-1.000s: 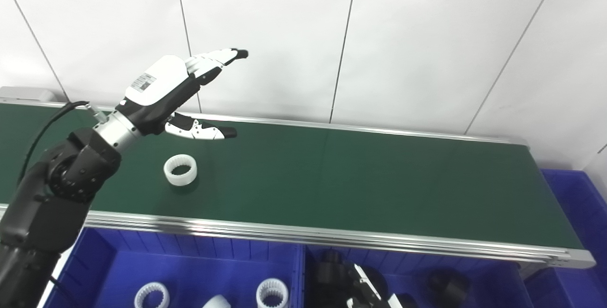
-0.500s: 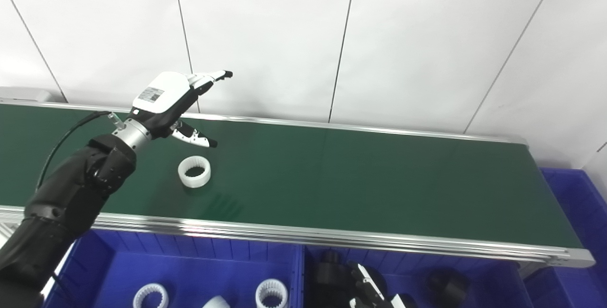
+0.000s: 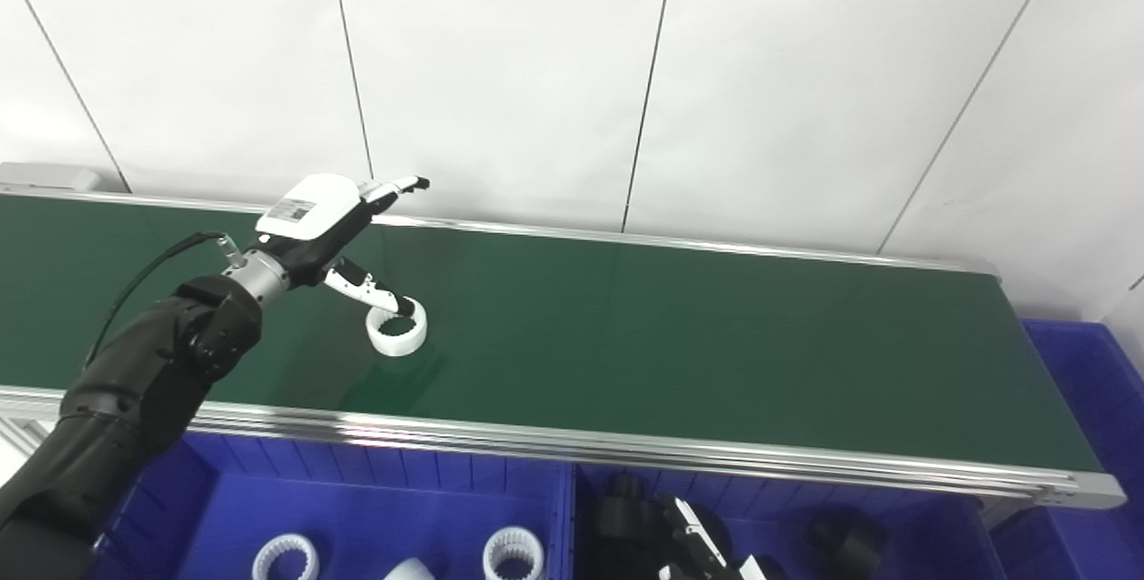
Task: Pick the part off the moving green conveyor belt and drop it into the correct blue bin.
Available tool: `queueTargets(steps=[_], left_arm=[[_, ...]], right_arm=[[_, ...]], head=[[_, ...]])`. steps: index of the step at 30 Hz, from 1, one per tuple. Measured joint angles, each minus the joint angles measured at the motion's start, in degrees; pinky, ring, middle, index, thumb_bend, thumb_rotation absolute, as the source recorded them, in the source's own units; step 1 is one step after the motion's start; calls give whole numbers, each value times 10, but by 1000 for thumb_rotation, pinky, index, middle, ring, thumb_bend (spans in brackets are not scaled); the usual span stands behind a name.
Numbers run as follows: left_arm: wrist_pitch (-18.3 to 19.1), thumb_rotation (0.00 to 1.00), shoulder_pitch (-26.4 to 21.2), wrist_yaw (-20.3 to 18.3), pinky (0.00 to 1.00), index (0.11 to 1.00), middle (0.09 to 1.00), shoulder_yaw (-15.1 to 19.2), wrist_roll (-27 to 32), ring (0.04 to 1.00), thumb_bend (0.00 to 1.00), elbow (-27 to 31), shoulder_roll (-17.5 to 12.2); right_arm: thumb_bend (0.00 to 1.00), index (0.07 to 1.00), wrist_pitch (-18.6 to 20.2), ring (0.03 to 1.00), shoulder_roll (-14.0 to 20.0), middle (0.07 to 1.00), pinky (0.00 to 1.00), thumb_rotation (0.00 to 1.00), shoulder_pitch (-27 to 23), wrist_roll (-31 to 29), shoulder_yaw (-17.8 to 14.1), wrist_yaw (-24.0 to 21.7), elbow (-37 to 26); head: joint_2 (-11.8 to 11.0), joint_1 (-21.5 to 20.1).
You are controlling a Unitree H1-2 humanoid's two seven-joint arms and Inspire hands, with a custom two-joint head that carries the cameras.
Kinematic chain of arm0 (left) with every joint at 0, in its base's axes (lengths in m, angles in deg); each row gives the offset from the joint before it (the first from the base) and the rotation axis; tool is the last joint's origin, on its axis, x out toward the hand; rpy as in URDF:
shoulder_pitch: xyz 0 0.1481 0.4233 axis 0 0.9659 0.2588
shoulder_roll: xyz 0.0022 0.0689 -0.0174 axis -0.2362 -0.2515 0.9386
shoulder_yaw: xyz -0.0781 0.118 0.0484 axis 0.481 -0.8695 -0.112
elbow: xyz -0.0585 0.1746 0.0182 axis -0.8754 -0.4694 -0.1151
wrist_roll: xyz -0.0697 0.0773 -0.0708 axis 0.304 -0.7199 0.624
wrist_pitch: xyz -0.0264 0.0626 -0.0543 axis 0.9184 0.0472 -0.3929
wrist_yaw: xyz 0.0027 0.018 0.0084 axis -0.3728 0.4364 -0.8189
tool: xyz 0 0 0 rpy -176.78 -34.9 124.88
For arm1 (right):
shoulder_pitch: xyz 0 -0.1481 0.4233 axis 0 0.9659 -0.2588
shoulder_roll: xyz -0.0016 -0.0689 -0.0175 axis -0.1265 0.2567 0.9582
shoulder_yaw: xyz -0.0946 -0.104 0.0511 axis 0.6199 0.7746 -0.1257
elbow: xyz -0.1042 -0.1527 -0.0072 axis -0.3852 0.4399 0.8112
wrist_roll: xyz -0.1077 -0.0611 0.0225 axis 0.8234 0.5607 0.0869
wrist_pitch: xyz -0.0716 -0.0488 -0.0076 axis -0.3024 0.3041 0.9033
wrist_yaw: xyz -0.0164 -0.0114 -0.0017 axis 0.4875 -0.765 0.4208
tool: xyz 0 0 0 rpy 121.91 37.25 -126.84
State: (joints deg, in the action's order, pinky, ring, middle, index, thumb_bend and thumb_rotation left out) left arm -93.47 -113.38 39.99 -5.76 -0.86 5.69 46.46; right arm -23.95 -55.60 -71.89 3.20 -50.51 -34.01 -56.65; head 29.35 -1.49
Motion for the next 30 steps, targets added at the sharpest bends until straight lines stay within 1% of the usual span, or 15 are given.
queueTargets(steps=[3,5,8,10,14,17,19,20,21,23,26,30], left_arm=[[13,513,1,-22,821,916,907,-2,6,887,1000,3,12],[20,553,3,-31,805,915,908,-2,10,887,1000,3,21],[35,583,7,-44,780,901,906,-6,10,874,1000,3,29],[46,580,8,-47,755,889,899,-7,10,858,1000,-1,37],[55,539,9,-46,719,878,895,-19,8,844,1000,-14,44],[58,480,9,-31,671,880,889,-26,1,822,1000,-47,55],[55,468,10,-9,658,882,885,-37,-7,815,1000,-72,63],[52,460,9,-4,643,884,884,-42,-9,810,1000,-83,67],[46,449,9,10,633,885,885,-47,-11,806,1000,-95,71],[34,420,-2,27,626,883,890,-53,-10,809,1000,-121,80],[28,383,-21,26,629,878,902,-55,-1,819,1000,-150,89],[28,345,-30,24,602,890,904,-60,5,801,1000,-164,99]], right_arm=[[389,966,0,968,-4,991,939,966,0,1,-3,-1,-1],[393,969,0,971,-5,992,943,968,0,2,-4,-3,-1],[397,970,0,970,-9,992,942,973,0,2,-8,-6,-1],[397,968,0,967,-11,990,937,972,0,2,-10,-8,-2],[403,971,0,967,-16,991,937,982,0,2,-13,-15,-4],[390,967,0,964,-21,987,934,976,2,3,-16,-15,-8],[387,965,0,963,-22,986,933,974,3,4,-17,-15,-8],[388,965,0,961,-23,985,929,977,3,5,-18,-15,-9],[387,965,0,960,-23,984,926,980,5,6,-19,-16,-11],[380,964,0,957,-23,982,922,975,9,8,-22,-16,-19],[371,960,0,957,-24,980,925,970,10,11,-25,-16,-24],[367,961,0,959,-26,982,925,969,14,13,-28,-16,-25]], head=[[2,-2],[3,-3],[4,-5],[5,-7],[7,-11],[10,-17],[11,-17],[11,-17],[11,-17],[11,-18],[11,-19],[11,-19]])
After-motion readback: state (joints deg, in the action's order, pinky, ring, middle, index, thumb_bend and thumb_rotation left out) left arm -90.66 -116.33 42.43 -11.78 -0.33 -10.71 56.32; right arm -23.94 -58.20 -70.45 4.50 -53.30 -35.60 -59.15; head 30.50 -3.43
